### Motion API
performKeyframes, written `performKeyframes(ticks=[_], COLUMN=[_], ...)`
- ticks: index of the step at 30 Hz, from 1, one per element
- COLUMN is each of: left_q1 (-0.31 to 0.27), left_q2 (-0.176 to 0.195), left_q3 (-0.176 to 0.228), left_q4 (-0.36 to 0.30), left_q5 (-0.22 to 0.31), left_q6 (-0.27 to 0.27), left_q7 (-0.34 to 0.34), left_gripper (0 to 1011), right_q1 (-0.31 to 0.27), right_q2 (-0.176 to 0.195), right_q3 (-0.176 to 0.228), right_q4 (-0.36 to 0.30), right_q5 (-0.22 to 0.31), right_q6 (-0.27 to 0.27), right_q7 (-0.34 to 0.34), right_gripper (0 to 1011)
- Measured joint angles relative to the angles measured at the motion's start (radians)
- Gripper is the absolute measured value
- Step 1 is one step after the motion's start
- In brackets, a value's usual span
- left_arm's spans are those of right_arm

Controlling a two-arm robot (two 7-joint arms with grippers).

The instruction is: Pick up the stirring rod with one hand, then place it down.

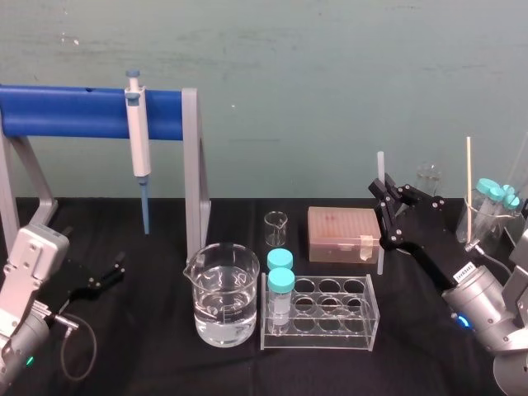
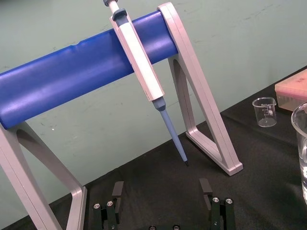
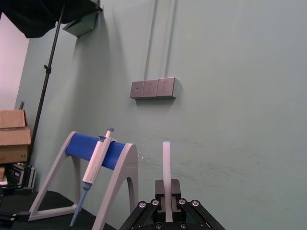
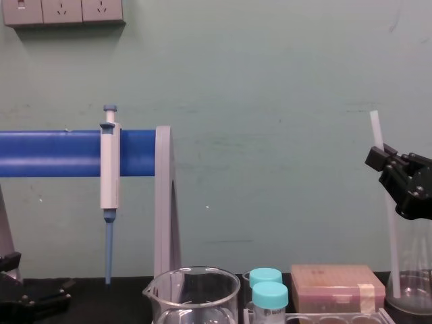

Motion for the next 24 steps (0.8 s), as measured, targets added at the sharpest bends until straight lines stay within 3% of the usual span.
performKeyframes(ticks=[24], left_q1=[0.000], left_q2=[0.000], left_q3=[0.000], left_q4=[0.000], left_q5=[0.000], left_q6=[0.000], left_q7=[0.000], left_gripper=[1000], right_q1=[0.000], right_q2=[0.000], right_q3=[0.000], right_q4=[0.000], right_q5=[0.000], right_q6=[0.000], right_q7=[0.000], right_gripper=[66])
